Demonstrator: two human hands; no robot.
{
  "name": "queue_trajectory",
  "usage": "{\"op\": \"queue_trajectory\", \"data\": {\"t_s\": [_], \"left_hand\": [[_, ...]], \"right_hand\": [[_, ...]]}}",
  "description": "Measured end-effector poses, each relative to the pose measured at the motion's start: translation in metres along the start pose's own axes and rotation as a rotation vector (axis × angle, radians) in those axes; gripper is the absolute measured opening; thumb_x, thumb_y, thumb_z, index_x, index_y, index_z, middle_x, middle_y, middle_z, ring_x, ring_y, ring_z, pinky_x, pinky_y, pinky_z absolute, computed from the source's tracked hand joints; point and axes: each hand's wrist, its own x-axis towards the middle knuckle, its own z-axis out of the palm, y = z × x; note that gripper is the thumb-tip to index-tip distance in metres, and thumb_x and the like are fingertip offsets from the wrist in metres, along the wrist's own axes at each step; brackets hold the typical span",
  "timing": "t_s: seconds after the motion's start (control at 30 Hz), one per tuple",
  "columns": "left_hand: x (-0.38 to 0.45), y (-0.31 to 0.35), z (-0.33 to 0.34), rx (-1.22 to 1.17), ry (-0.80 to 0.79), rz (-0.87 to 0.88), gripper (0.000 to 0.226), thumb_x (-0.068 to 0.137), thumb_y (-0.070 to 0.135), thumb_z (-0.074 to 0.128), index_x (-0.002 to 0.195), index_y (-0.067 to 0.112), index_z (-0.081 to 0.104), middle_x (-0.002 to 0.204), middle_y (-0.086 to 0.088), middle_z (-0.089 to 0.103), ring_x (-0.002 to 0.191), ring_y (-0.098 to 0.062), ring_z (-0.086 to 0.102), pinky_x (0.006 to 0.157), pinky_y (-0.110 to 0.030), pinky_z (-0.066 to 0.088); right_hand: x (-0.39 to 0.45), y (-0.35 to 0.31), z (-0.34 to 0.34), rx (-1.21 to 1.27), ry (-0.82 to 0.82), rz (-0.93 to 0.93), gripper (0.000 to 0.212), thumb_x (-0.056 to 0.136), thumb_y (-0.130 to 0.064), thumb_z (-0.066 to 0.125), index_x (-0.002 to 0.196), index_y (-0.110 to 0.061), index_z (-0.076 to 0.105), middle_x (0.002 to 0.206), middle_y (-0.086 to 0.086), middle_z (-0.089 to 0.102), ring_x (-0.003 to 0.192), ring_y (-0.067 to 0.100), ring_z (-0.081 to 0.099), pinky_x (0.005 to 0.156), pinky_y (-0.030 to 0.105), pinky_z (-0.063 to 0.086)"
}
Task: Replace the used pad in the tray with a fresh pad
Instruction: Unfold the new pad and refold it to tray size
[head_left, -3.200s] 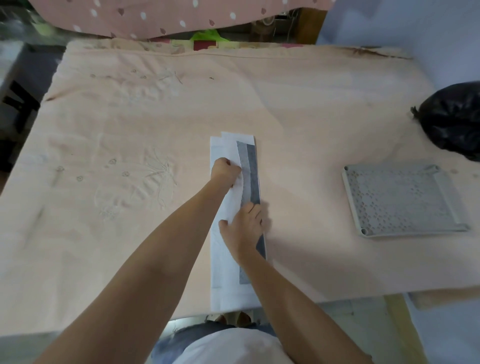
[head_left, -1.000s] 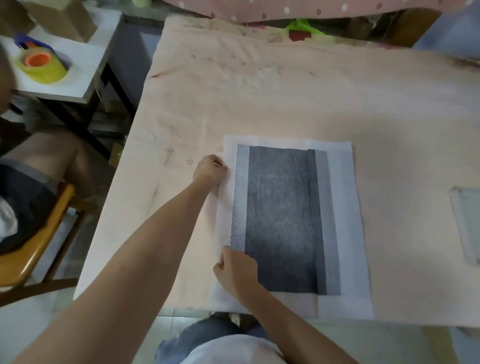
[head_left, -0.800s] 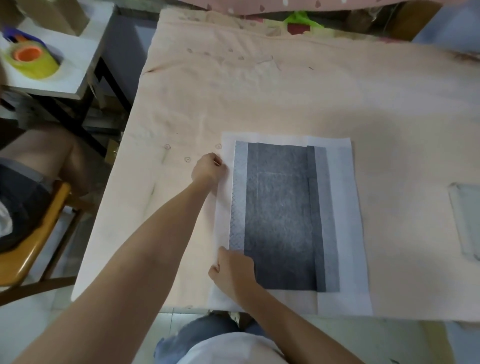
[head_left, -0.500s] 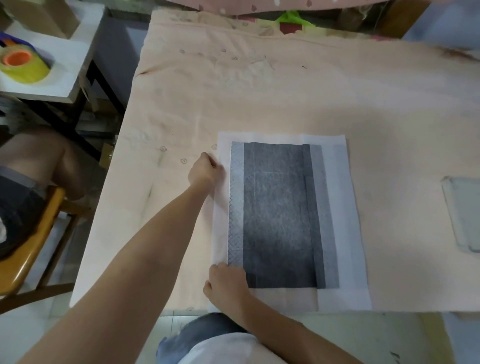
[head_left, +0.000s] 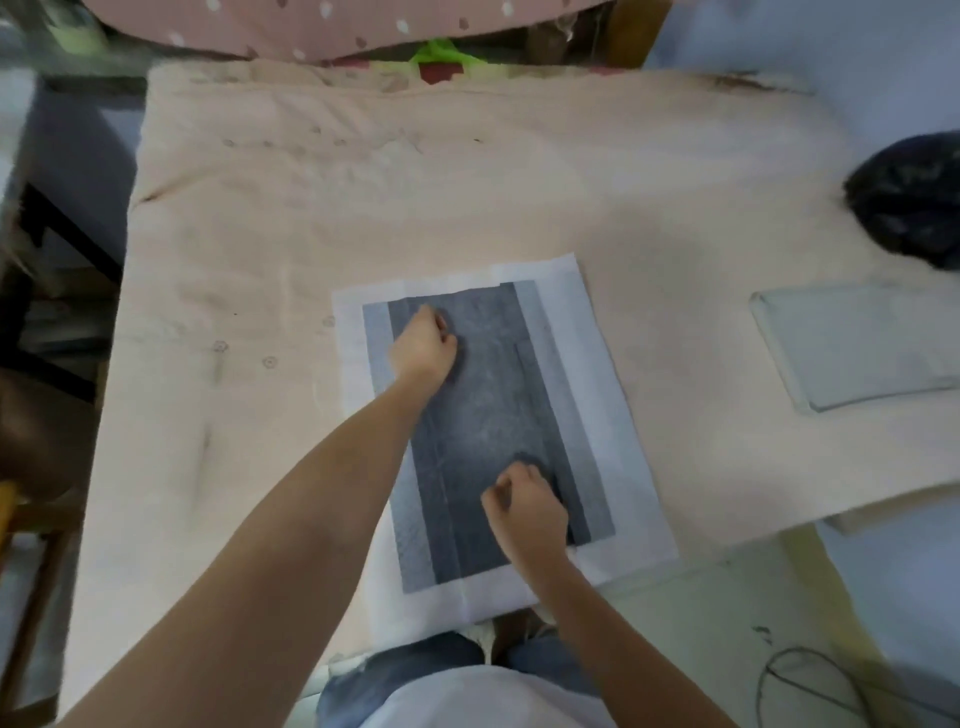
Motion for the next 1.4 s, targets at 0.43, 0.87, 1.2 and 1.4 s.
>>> {"op": "queue_trajectory", "data": {"t_s": [0.43, 0.87, 1.2, 1.4], "left_hand": [[-0.01, 0.111, 0.093, 0.17, -0.235, 0.061, 0.021, 0.094, 0.026, 0.051, 0.106, 0.01, 0.051, 0.113, -0.011, 0.056, 0.094, -0.029, 0.058, 0.075, -0.038, 0.048], [-0.017, 0.149, 0.135, 0.383, -0.186, -0.181, 0.092, 0.073, 0.067, 0.062, 0.138, 0.01, 0.031, 0.135, -0.01, 0.043, 0.119, -0.03, 0.05, 0.074, -0.037, 0.045], [-0.019, 0.162, 0.133, 0.408, -0.138, -0.187, 0.028, 0.093, 0.014, 0.045, 0.12, 0.007, 0.042, 0.117, -0.011, 0.051, 0.096, -0.028, 0.058, 0.063, -0.033, 0.04], [-0.001, 0.173, 0.12, 0.272, -0.197, -0.206, 0.014, 0.091, 0.011, 0.043, 0.102, 0.007, 0.049, 0.079, -0.004, 0.051, 0.077, -0.024, 0.056, 0.064, -0.031, 0.046]], "right_hand": [[0.027, 0.107, -0.062, -0.27, -0.026, 0.263, 0.052, 0.091, -0.045, 0.049, 0.125, -0.007, 0.038, 0.126, 0.011, 0.044, 0.114, 0.026, 0.046, 0.086, 0.031, 0.044], [0.052, 0.135, -0.084, 0.06, -0.253, 0.03, 0.033, 0.092, -0.033, 0.048, 0.066, -0.025, 0.029, 0.062, -0.007, 0.036, 0.056, 0.008, 0.038, 0.058, 0.024, 0.032], [0.049, 0.123, -0.101, 0.048, -0.191, -0.106, 0.024, 0.089, -0.032, 0.044, 0.072, -0.025, 0.03, 0.061, -0.008, 0.031, 0.066, 0.013, 0.044, 0.065, 0.026, 0.034], [0.049, 0.12, -0.114, 0.069, -0.19, -0.042, 0.027, 0.086, -0.028, 0.047, 0.066, -0.023, 0.029, 0.061, -0.006, 0.038, 0.055, 0.009, 0.039, 0.056, 0.025, 0.031]]}}
